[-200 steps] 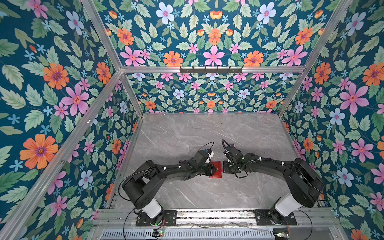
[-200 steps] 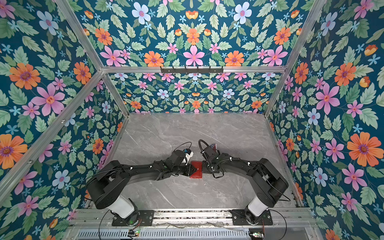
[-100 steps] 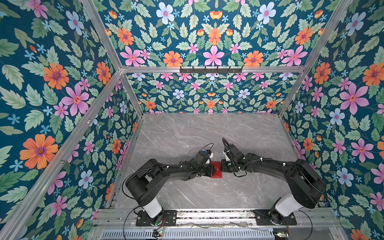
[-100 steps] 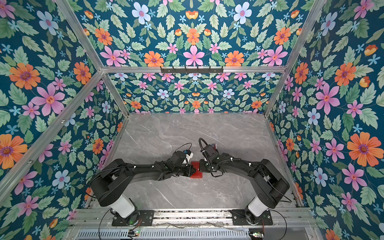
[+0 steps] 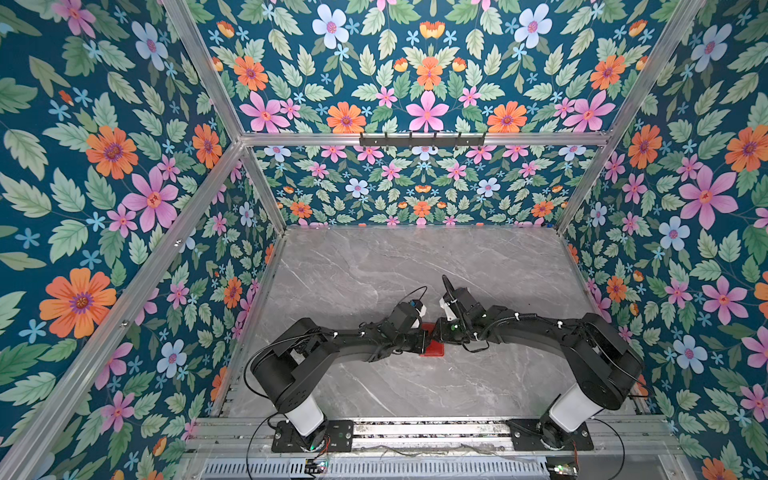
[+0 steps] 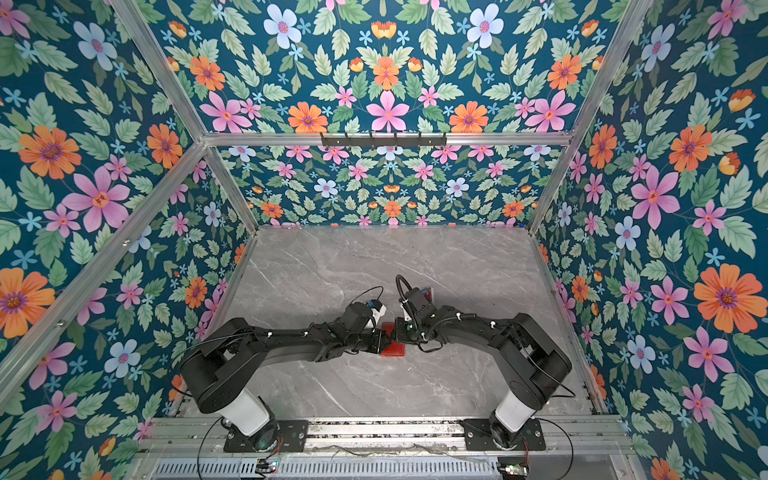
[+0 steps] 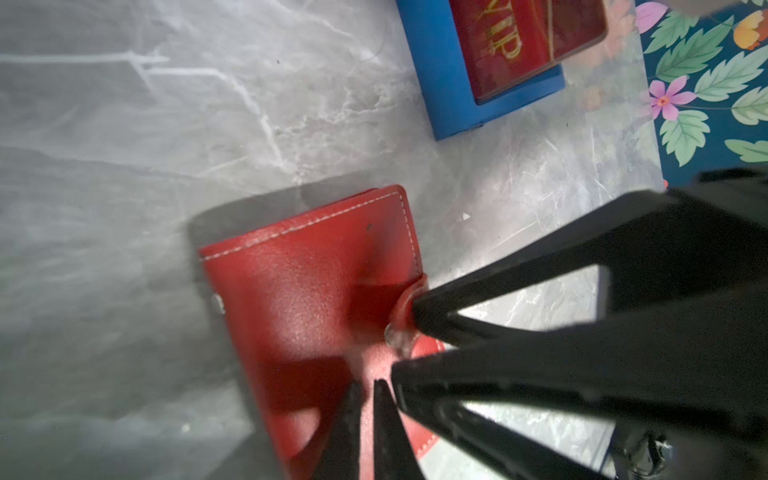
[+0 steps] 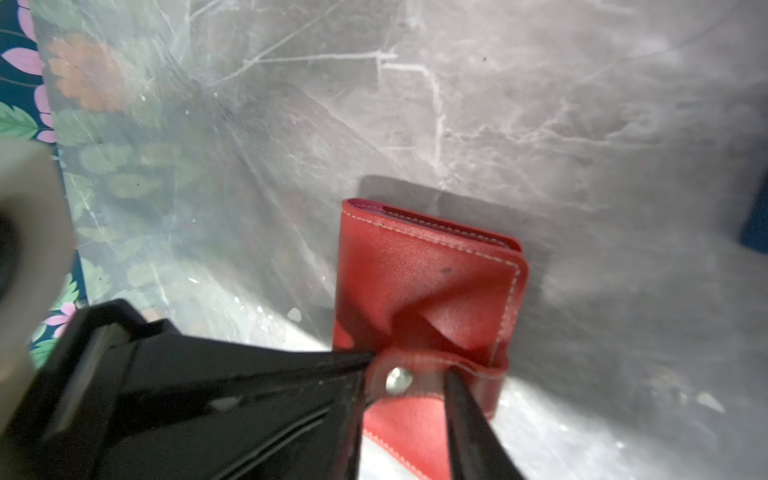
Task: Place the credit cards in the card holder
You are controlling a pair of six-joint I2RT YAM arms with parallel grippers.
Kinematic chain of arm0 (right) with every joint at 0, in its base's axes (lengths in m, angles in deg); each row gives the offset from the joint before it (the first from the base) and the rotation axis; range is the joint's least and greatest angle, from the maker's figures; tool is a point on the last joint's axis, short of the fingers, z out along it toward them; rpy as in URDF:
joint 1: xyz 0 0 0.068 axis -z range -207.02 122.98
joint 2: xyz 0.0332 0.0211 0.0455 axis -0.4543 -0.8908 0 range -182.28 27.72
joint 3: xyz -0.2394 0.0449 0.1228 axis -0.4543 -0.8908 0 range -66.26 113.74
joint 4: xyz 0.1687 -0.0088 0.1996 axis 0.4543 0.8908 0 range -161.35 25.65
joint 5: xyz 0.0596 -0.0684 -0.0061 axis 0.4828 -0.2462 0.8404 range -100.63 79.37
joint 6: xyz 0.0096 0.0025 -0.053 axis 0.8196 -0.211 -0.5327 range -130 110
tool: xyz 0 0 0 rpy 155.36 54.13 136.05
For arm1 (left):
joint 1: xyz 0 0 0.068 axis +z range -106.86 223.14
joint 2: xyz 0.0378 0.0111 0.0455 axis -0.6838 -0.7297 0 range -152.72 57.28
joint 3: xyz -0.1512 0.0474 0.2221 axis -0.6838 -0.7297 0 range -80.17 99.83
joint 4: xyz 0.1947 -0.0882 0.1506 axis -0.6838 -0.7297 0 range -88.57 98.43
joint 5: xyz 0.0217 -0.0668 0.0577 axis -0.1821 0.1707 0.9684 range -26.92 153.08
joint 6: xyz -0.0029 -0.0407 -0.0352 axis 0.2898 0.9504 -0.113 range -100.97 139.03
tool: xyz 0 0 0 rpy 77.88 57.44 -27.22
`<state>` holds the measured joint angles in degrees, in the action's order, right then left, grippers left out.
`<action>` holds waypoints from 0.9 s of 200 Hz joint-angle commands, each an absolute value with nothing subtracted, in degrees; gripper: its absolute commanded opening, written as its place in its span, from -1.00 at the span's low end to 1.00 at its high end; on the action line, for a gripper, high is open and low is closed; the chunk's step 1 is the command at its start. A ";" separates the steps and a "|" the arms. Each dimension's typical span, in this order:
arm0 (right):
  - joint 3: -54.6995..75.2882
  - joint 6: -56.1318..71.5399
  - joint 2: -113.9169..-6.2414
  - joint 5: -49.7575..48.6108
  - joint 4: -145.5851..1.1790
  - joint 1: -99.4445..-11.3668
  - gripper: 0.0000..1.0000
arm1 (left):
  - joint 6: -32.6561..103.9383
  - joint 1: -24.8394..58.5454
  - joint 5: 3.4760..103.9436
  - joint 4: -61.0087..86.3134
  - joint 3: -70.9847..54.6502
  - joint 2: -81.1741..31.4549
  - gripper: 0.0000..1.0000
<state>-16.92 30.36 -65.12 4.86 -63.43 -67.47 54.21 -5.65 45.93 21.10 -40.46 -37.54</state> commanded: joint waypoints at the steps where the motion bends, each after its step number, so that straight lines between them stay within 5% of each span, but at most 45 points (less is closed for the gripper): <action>1: -16.53 30.96 -63.50 5.60 -63.65 -67.63 -0.18 | 53.80 -5.64 48.26 16.80 -40.64 -37.73 -0.77; 70: -19.75 31.81 -57.13 -2.77 -61.33 -67.25 -0.12 | 53.57 -5.64 48.23 16.43 -40.33 -37.29 -0.77; 116: -20.95 33.76 -57.71 -7.47 -58.63 -65.95 -0.27 | 53.31 -5.72 48.10 16.08 -39.70 -37.16 -0.76; 180: -20.30 32.98 -62.13 -2.69 -61.68 -65.86 -0.35 | 52.61 -5.73 47.78 16.38 -38.35 -37.59 -0.72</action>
